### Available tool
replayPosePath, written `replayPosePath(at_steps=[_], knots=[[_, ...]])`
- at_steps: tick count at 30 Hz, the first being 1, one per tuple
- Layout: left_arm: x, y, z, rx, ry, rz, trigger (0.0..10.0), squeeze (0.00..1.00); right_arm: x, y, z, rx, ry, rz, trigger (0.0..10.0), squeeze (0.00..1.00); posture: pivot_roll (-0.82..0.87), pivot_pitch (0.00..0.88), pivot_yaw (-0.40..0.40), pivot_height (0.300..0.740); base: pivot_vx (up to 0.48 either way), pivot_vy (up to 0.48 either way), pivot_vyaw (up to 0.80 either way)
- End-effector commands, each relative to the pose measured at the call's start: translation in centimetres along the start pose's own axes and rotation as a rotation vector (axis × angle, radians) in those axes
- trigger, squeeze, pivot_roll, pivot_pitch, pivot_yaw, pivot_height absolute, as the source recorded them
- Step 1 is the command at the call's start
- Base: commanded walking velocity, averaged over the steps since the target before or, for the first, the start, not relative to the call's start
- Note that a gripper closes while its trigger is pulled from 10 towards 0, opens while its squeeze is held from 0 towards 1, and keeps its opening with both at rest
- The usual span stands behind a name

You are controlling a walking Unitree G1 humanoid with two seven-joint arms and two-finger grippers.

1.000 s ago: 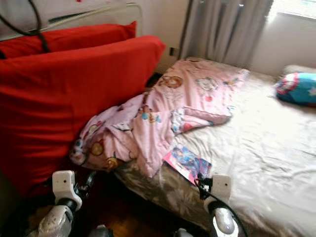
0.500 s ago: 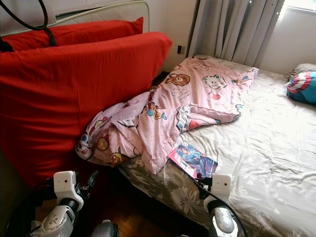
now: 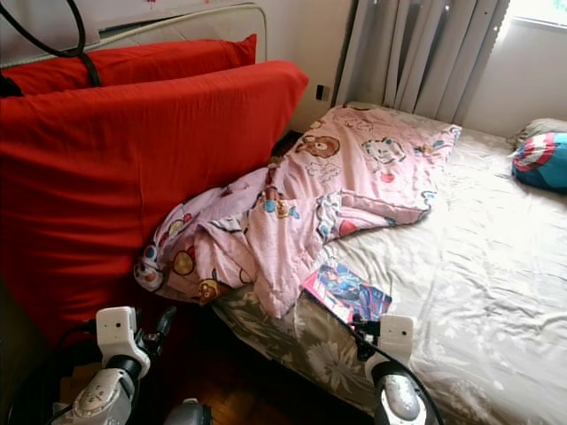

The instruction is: Clean up the room

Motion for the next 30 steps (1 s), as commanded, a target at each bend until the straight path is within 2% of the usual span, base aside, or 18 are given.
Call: replayPosePath(at_steps=[1,12,18,23,30], knots=[[0.2,0.3,0.3,0.004,0.002,-0.007,10.0,0.00,-0.2,0.3,0.3,0.001,0.000,0.006,10.0,0.00,0.00,0.006,-0.062,0.655,0.300,0.000,0.00],[0.4,1.1,1.1,0.026,-0.006,-0.007,10.0,0.00,-0.5,0.9,0.7,-0.002,0.012,0.007,10.0,0.00,0.02,0.000,-0.057,0.655,0.315,0.000,0.00],[0.3,1.2,0.8,0.022,-0.012,0.007,10.0,0.00,0.1,1.1,0.8,-0.009,0.024,-0.016,10.0,0.00,0.02,0.000,-0.052,0.655,0.320,0.000,0.00],[0.5,2.1,1.6,0.037,-0.016,0.007,10.0,0.00,0.4,1.8,1.7,0.001,0.025,-0.026,10.0,0.00,0.01,0.000,-0.056,0.655,0.322,0.000,0.00],[0.9,2.5,1.7,0.044,-0.033,0.013,10.0,0.00,0.7,2.0,2.1,0.009,0.035,-0.031,10.0,0.00,-0.01,0.000,-0.062,0.655,0.212,0.000,0.00]])
Point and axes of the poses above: a point about 5 cm out from each wrist's last joint towards the gripper, its own y axis pointing out of the wrist towards the gripper, its own z axis along the axis of the wrist's last joint, x = y × z, the point moved 3 cm from there along y, pointing out of the wrist towards the gripper, and after that the axes turned 8 degrees about -y, right-handed, at the moved point
